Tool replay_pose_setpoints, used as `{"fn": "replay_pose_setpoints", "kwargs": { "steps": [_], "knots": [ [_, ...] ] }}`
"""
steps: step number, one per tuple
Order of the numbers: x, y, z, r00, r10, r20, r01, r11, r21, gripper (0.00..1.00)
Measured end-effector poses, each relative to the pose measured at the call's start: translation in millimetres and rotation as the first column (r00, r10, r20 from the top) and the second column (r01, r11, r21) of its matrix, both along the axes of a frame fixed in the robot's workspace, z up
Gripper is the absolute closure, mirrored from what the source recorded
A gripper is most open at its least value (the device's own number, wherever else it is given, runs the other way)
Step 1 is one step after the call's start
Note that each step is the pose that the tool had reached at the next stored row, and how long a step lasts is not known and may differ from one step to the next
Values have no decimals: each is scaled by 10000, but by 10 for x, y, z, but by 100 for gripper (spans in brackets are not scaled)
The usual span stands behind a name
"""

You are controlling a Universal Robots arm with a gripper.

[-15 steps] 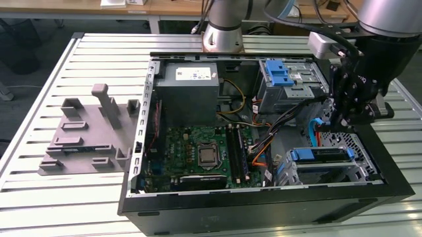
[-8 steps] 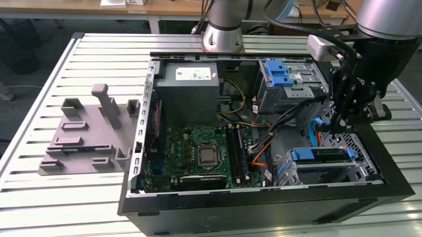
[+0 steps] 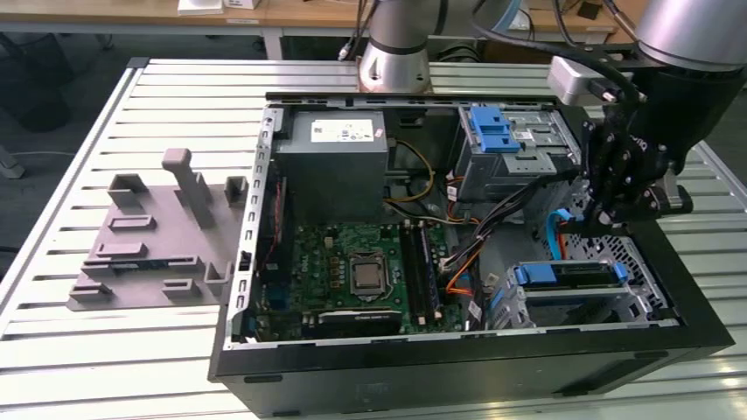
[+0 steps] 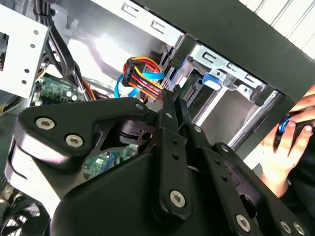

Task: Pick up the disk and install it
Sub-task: 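Insert the first disk wire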

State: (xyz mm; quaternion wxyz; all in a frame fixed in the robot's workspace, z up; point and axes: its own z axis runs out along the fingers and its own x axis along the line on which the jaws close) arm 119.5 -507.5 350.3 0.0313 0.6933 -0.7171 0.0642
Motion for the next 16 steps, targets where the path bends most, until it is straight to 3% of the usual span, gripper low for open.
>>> {"fn": "replay_pose_setpoints", "kwargs": {
  "steps": [1,7,13,16],
  "knots": [
    [6,0,-2,10000,1,-65,-1,10000,3,84],
    [6,-16,-7,10000,1,-70,-1,10000,-2,84],
    [6,-147,-50,10000,1,-73,-1,10000,32,84],
    [8,-183,-57,9999,2,-106,-1,10000,70,84]
  ]
}}
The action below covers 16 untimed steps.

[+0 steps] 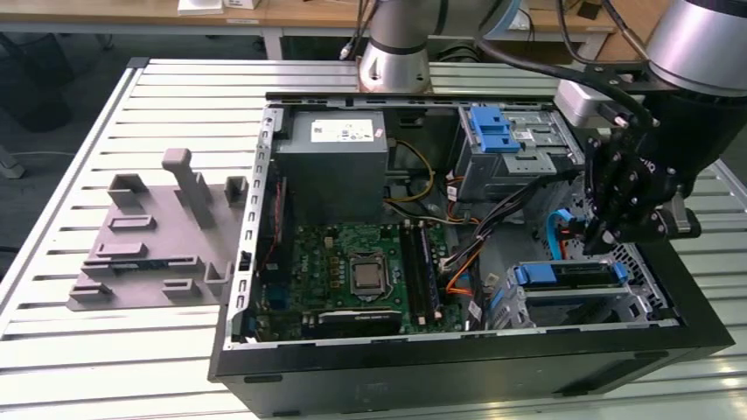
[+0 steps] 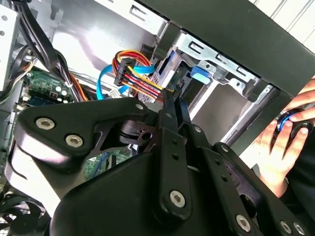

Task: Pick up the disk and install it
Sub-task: 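Insert the first disk wire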

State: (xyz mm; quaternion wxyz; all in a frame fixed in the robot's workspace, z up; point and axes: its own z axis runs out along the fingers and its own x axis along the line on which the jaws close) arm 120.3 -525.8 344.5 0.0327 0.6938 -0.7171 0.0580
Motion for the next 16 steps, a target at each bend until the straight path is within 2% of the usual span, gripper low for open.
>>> {"fn": "replay_pose_setpoints", "kwargs": {
  "steps": [4,6,10,16],
  "knots": [
    [18,-4,-30,9999,0,-136,0,10000,9,84],
    [25,-16,-51,9999,0,-172,0,10000,14,84],
    [28,-79,-83,9998,-5,-198,6,10000,30,84],
    [29,-84,-101,9998,-22,-207,23,10000,32,84]
  ]
}}
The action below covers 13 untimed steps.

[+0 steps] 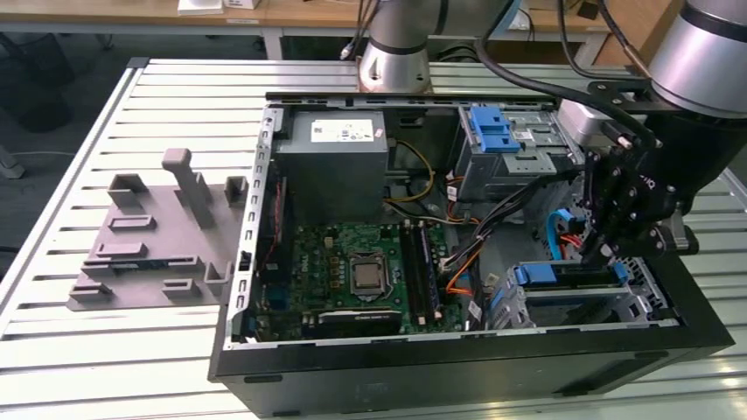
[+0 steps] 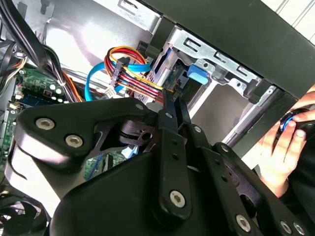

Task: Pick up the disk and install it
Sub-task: 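Insert the first disk wire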

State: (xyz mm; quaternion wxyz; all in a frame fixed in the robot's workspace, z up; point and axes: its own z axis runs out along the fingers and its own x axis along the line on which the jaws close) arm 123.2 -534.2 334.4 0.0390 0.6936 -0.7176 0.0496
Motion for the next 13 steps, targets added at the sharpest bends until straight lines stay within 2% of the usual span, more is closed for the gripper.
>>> {"fn": "replay_pose_setpoints", "kwargs": {
  "steps": [5,13],
  "knots": [
    [0,-26,-20,9999,-122,-5,122,9999,1,84],
    [11,-26,-26,9995,-304,-21,304,9995,-1,84]
  ]
}}
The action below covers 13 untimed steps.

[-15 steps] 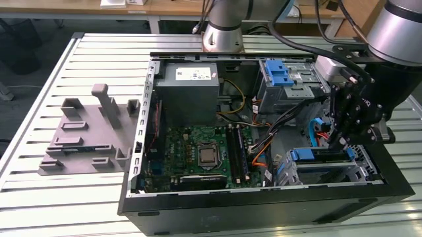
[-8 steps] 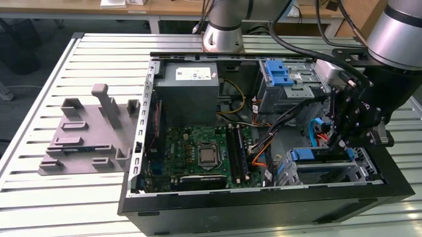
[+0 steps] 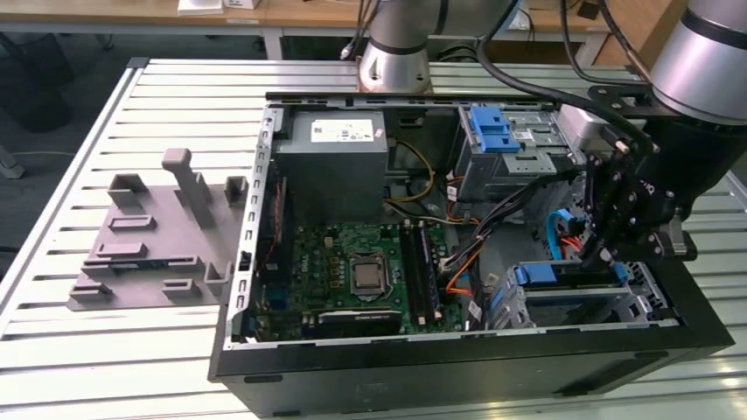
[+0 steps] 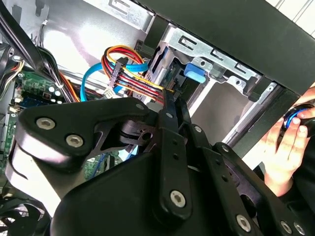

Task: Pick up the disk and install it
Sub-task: 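Insert the first disk wire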

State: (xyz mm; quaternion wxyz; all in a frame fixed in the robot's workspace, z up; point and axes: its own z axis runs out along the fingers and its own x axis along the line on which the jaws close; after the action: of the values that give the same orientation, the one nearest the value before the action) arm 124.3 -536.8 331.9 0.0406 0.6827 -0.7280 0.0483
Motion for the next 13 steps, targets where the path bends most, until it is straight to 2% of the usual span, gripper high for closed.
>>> {"fn": "replay_pose_setpoints", "kwargs": {
  "steps": [6,13],
  "knots": [
    [2,20,5,10000,-10,0,10,10000,12,84],
    [18,21,5,10000,-21,-14,21,10000,68,84]
  ]
}}
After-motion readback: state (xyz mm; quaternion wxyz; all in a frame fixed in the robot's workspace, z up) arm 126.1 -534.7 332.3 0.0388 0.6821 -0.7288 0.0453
